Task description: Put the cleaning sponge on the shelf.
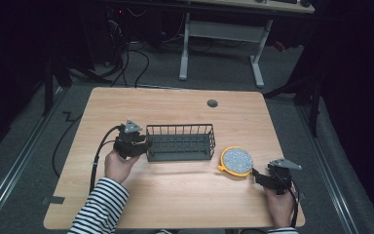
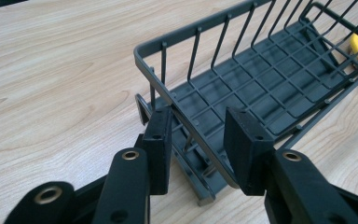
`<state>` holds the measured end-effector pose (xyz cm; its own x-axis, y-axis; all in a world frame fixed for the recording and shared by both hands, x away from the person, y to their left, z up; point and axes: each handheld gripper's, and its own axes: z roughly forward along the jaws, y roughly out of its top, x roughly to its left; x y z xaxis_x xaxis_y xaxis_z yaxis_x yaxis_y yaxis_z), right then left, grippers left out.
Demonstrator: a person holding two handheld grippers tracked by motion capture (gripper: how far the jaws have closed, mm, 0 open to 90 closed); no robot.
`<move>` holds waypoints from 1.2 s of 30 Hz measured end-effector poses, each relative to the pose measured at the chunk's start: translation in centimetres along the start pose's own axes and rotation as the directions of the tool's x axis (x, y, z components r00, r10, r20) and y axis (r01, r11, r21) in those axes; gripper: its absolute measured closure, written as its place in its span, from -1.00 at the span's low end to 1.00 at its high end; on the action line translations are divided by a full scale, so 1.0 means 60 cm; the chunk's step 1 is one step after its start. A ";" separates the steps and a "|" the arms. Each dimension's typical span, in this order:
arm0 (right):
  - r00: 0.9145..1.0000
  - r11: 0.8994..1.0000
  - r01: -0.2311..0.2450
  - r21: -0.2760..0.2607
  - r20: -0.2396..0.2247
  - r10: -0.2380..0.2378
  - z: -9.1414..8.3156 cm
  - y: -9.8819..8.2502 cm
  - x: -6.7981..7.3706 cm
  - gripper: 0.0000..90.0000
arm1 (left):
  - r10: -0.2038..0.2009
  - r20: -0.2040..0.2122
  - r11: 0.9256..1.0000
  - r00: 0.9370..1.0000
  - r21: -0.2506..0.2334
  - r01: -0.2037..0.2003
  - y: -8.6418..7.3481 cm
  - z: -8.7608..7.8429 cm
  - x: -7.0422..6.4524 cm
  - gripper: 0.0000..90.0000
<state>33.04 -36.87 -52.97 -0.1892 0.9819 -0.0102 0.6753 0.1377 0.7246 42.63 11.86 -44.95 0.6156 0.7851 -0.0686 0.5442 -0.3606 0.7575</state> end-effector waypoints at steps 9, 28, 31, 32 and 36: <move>1.000 1.000 0.000 0.001 0.001 0.000 0.000 0.000 0.000 -0.32 | 0.010 0.024 1.000 1.000 -0.005 -0.009 -0.009 -0.009 0.005 0.41; 1.000 1.000 0.002 0.001 0.001 -0.002 0.000 0.000 0.000 -0.31 | -0.012 0.053 1.000 0.999 -0.004 0.012 -0.024 -0.023 0.015 0.38; 1.000 1.000 0.001 0.001 0.002 -0.001 0.000 0.000 0.000 -0.31 | -0.013 0.035 1.000 0.999 -0.011 0.014 -0.024 -0.023 0.016 0.22; 1.000 1.000 0.002 0.000 0.002 -0.002 0.000 0.000 0.000 -0.31 | -0.019 0.029 1.000 0.999 -0.017 0.020 -0.024 -0.023 0.016 0.17; 1.000 1.000 0.001 0.000 0.002 -0.001 0.000 0.000 0.000 -0.31 | -0.027 0.014 0.999 1.000 -0.045 0.028 -0.022 -0.027 0.017 0.02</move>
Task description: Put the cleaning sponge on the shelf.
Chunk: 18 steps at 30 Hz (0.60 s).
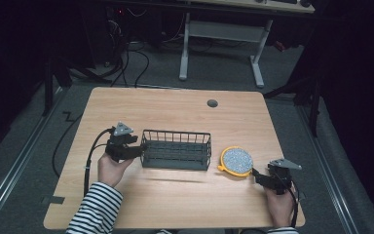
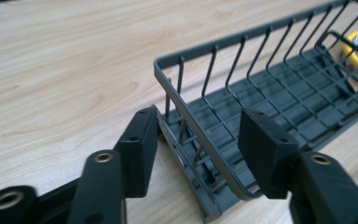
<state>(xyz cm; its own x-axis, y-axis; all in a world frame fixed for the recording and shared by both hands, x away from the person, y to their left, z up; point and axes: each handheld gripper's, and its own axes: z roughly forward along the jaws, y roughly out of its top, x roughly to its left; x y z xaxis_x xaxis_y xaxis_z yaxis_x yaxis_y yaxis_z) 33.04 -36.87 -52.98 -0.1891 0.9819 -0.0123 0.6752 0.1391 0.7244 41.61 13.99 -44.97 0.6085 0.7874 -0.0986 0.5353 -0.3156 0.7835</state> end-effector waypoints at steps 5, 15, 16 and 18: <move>1.000 1.000 0.000 0.000 0.000 0.000 0.000 0.000 0.000 -0.31 | -0.005 -0.030 0.999 1.000 -0.038 0.004 0.000 -0.011 0.003 0.02; 1.000 1.000 -0.001 0.000 0.000 0.001 0.000 0.000 0.000 -0.31 | -0.073 -0.067 0.993 0.995 -0.097 0.066 -0.027 -0.045 0.020 0.02; 1.000 1.000 0.000 0.000 0.000 0.000 0.000 0.000 0.000 -0.31 | -0.078 -0.068 0.993 0.995 -0.093 0.072 -0.033 -0.047 0.022 0.02; 1.000 1.000 0.000 0.000 0.000 0.000 0.000 0.000 0.000 -0.31 | -0.084 -0.075 0.993 0.994 -0.087 0.077 -0.044 -0.049 0.025 0.01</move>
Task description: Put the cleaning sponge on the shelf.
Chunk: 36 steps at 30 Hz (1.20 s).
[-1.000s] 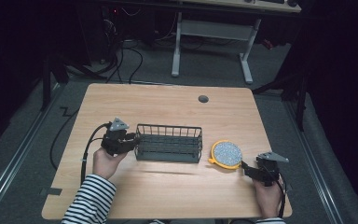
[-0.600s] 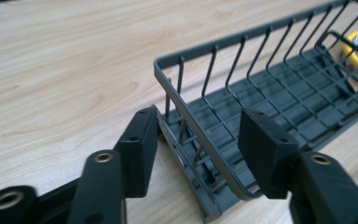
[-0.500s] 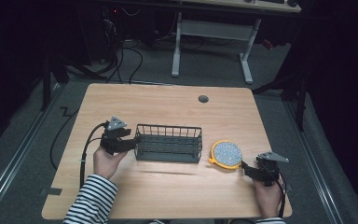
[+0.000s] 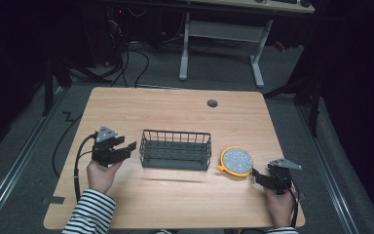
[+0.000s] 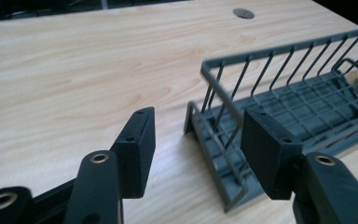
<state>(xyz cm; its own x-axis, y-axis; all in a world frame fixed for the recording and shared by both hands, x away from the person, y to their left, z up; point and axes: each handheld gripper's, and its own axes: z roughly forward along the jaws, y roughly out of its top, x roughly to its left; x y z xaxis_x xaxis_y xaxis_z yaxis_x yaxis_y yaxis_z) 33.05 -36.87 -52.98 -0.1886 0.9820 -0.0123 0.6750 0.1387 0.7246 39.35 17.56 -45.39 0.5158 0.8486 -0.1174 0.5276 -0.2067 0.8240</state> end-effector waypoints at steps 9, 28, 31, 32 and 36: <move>1.000 1.000 0.000 0.001 0.001 0.000 0.000 0.000 0.000 -0.31 | -0.061 -0.034 0.998 0.998 0.004 0.061 -0.054 -0.009 0.014 0.01; 1.000 1.000 -0.012 -0.002 0.010 0.012 0.000 0.000 0.000 -0.24 | -0.106 -0.161 0.990 0.981 0.073 0.119 -0.123 0.020 0.035 -0.07; 1.000 1.000 -0.011 -0.003 0.009 0.012 0.000 0.000 0.000 -0.24 | -0.100 -0.189 0.990 0.977 0.076 0.116 -0.125 0.024 0.037 -0.07; 1.000 1.000 -0.012 -0.003 0.009 0.012 0.000 0.000 0.000 -0.22 | -0.098 -0.197 0.990 0.975 0.080 0.116 -0.126 0.026 0.038 -0.07; 0.999 0.999 -0.039 -0.008 0.031 0.039 -0.001 0.000 -0.002 -0.10 | -0.092 -0.217 0.989 0.972 0.092 0.114 -0.130 0.030 0.041 -0.08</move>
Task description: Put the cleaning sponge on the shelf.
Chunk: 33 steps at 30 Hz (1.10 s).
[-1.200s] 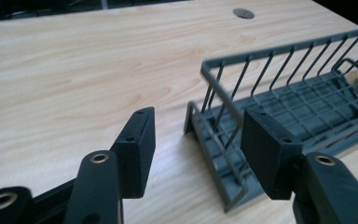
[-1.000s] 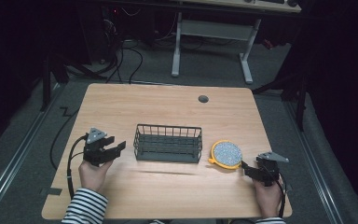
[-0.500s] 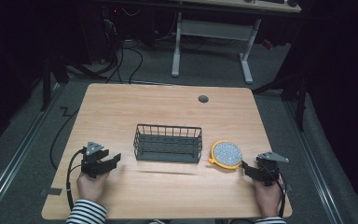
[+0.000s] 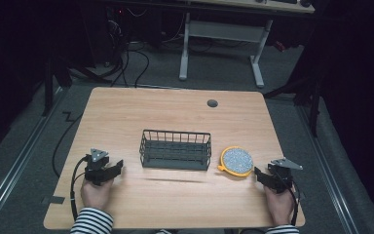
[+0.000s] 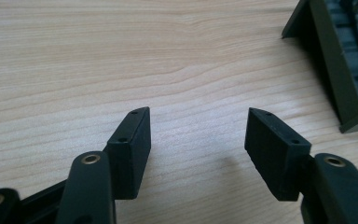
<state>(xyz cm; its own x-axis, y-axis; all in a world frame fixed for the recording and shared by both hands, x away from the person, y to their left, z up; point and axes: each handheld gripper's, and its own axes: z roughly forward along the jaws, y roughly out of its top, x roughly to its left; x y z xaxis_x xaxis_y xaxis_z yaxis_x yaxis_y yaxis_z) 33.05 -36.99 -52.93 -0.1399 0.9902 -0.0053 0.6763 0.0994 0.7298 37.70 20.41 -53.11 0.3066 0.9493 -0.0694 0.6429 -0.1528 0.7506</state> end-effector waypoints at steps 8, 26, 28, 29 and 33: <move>1.000 1.000 -0.007 0.001 0.015 0.007 0.002 0.002 0.002 -0.13 | 0.034 -0.035 0.999 0.999 0.004 -0.034 -0.008 0.005 -0.004 -0.14; 0.998 0.999 0.017 0.028 -0.065 -0.015 -0.028 0.040 0.012 -0.06 | 0.051 -0.030 0.999 0.998 0.013 -0.051 -0.008 0.006 -0.007 -0.28; 0.996 0.999 0.034 0.011 -0.082 -0.033 -0.032 0.049 0.015 -0.06 | 0.051 -0.029 0.999 0.998 0.013 -0.051 -0.008 0.006 -0.007 -0.28; 0.995 1.000 0.024 0.010 -0.099 -0.023 -0.033 0.053 0.016 -0.08 | 0.051 -0.029 0.999 0.998 0.013 -0.051 -0.008 0.006 -0.007 -0.28; 0.991 0.999 0.025 0.025 -0.131 -0.021 -0.024 0.069 0.024 -0.11 | 0.051 -0.029 0.999 0.998 0.013 -0.051 -0.008 0.006 -0.007 -0.28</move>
<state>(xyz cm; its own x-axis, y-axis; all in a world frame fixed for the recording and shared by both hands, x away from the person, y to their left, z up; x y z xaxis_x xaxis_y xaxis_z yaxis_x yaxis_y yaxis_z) 34.61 -35.30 -48.94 -0.2477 0.9664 0.0686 0.6906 0.1265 0.7121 37.52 19.98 -53.65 0.3185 0.9478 -0.0119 0.6356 -0.2043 0.7445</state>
